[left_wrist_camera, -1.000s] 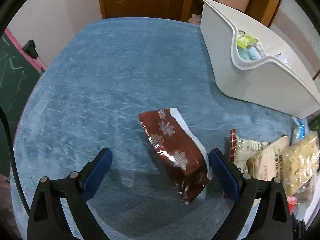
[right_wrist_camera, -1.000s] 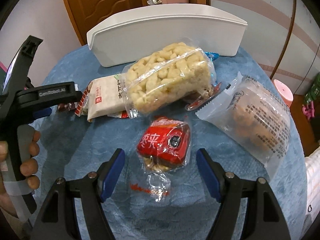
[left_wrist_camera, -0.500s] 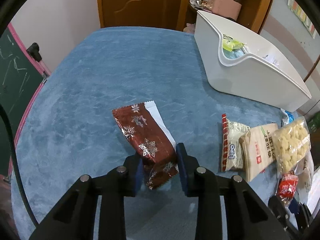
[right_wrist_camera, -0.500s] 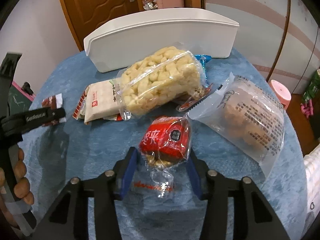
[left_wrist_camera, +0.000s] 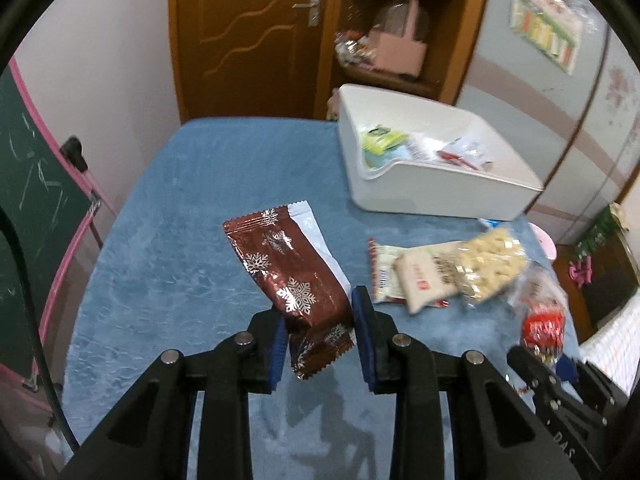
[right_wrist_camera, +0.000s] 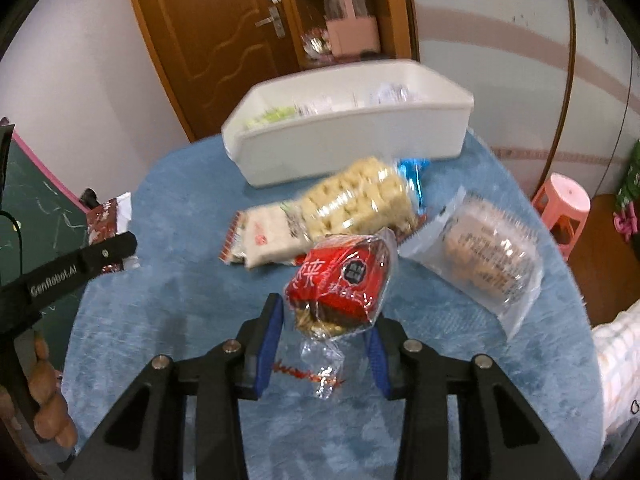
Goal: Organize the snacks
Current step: 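Grasp the brown snowflake packet with the left tool while the right tool grasps the red candy bag, then carry both packs over the white bin and open both tools to drop them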
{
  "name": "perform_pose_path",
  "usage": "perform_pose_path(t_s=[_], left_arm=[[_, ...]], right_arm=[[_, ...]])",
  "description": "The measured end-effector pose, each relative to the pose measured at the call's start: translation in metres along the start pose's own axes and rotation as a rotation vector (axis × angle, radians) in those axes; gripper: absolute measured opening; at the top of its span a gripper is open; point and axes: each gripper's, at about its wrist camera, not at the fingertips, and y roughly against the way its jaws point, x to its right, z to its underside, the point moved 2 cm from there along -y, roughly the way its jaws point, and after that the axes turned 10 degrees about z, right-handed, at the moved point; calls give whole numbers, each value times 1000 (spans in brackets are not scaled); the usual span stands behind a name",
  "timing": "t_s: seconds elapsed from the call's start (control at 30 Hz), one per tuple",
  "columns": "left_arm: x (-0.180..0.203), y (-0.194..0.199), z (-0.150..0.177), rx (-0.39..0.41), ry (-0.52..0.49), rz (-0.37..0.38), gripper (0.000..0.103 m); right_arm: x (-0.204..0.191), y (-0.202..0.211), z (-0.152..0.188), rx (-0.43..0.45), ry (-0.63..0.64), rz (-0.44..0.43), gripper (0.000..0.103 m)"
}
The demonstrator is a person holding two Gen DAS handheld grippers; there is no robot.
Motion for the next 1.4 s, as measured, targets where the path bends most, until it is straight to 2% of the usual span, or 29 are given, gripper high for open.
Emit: perform_pose_path(t_s=[0.23,0.3,0.53,0.7,0.77,0.93,1.03,1.1,1.13,1.2,1.3,1.33,1.37,1.4], left_arm=[[28,45,-15,33,-95,55,28],[38,55,-28,79,-107,96,28],[77,88,-106,168,-221,136,29],[104,81,-161,187,-266,144,29],[114,70,-184,198,-291,116,29],[130,17,-233,156,-300,86,29],[138,-20,-251,149,-343,27,29],[141,-46,-257,121,-359,-1,29],[142,-62,-258,69,-375,-18,29],[141,-87,-257,34,-380,-43,29],[137,-122,-251,-23,-383,-78,34],[135,-130,-248,-41,-381,-81,52],[132,-139,-246,-69,-376,-114,72],[127,-145,-244,-92,-369,-142,81]], right_arm=[[3,46,-23,77,-22,-31,40],[3,57,-35,105,-30,-34,40],[12,100,-109,276,-38,-26,40],[20,113,-172,385,-52,-6,40],[25,108,-196,402,-57,5,40],[30,72,-251,366,-61,37,40],[33,41,-276,324,-57,70,41],[33,16,-284,282,-42,86,41],[33,-3,-289,247,-32,102,41],[31,-28,-291,195,-7,113,42],[25,-66,-286,116,48,135,44],[21,-80,-281,78,78,137,45],[19,-90,-276,50,90,146,44],[21,-95,-273,34,88,154,45]])
